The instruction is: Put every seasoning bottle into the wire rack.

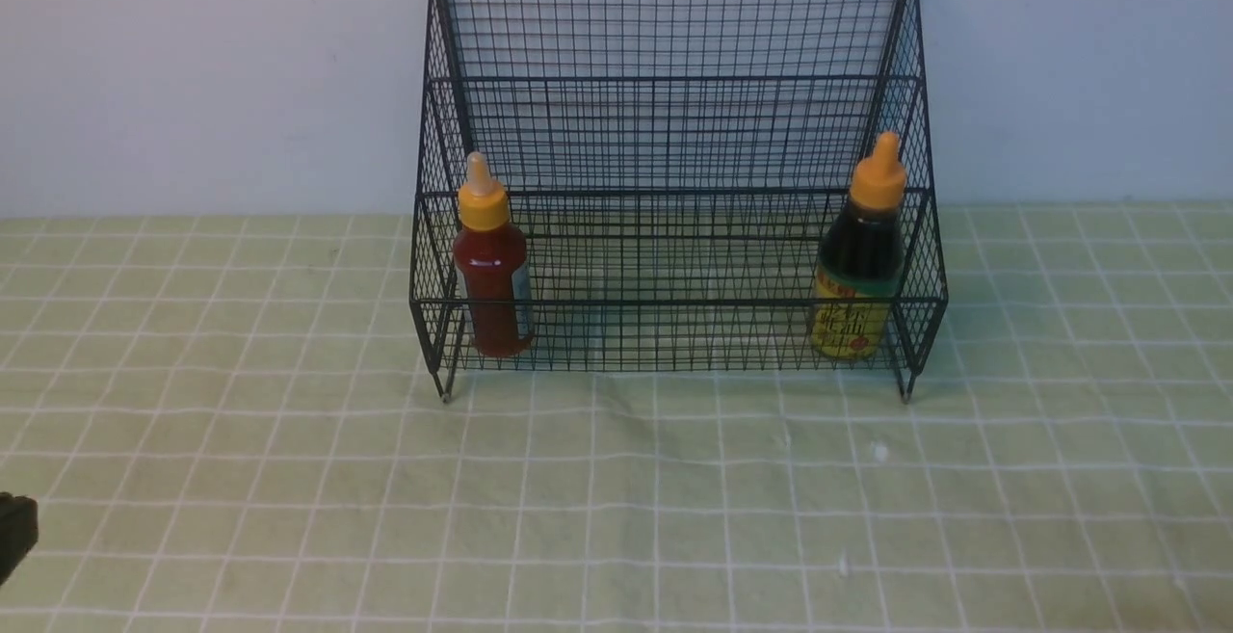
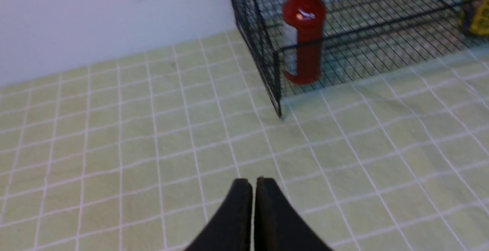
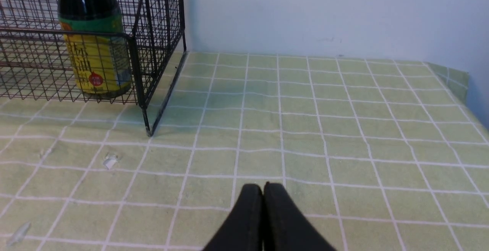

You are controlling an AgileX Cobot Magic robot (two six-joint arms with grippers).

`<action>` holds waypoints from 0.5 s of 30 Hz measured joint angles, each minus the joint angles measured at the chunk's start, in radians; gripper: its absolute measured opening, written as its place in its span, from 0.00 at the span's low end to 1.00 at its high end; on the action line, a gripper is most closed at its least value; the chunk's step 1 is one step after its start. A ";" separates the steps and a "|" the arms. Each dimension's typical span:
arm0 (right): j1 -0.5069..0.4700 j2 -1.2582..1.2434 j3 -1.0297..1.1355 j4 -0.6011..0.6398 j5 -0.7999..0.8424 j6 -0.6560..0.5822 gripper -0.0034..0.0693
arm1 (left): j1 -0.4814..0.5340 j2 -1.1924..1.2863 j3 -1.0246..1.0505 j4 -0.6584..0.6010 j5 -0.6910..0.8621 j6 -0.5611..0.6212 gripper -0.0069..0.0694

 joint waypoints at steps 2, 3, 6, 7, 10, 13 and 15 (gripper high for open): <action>0.000 0.000 0.000 0.000 0.000 0.000 0.03 | 0.041 -0.065 0.111 0.000 -0.102 0.003 0.08; 0.000 0.000 0.000 0.000 0.000 0.000 0.03 | 0.070 -0.115 0.187 0.000 -0.156 0.005 0.08; 0.000 0.000 0.000 0.000 0.000 0.003 0.03 | 0.105 -0.204 0.324 0.000 -0.226 0.006 0.08; 0.000 0.000 0.000 0.000 0.000 0.003 0.03 | 0.113 -0.238 0.374 0.000 -0.250 0.006 0.08; 0.000 0.000 0.000 0.000 0.000 0.003 0.03 | 0.117 -0.260 0.438 -0.001 -0.255 0.006 0.08; 0.000 0.000 0.000 0.000 0.000 0.003 0.03 | 0.119 -0.265 0.445 -0.003 -0.226 0.007 0.08; 0.000 0.000 0.000 0.000 0.000 0.003 0.03 | 0.119 -0.265 0.445 -0.003 -0.226 0.007 0.08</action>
